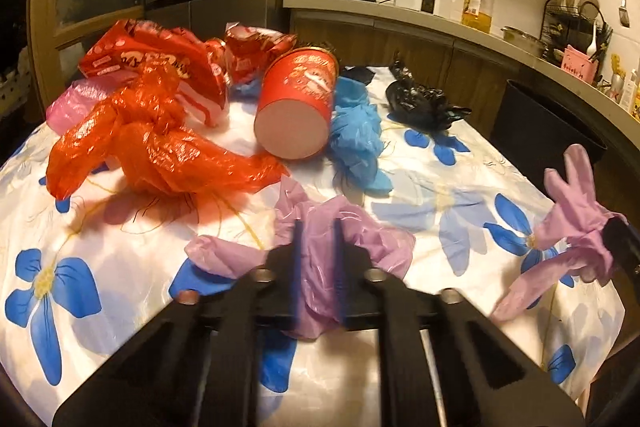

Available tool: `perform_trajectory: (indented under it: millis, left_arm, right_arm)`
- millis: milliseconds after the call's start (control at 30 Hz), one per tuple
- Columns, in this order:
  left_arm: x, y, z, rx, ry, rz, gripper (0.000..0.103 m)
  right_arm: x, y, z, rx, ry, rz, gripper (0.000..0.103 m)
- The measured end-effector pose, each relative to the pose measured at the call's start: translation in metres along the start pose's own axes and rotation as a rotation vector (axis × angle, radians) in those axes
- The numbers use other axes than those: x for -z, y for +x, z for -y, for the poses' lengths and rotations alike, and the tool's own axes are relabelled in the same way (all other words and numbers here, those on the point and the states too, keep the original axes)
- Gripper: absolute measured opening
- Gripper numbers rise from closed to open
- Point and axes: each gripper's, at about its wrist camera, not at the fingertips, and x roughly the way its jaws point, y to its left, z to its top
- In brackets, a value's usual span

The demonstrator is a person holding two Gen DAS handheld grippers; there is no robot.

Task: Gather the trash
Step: 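Carry both purple gloves over the black bin with both tools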

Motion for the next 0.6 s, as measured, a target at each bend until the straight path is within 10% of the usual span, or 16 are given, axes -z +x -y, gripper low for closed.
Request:
perform_trajectory:
  millis: [600]
  left_arm:
    - [-0.044,-0.061,0.016,0.092,-0.001,0.164,0.001]
  right_arm:
    - [-0.031,-0.009,0.029,-0.008,0.053,0.050,0.009]
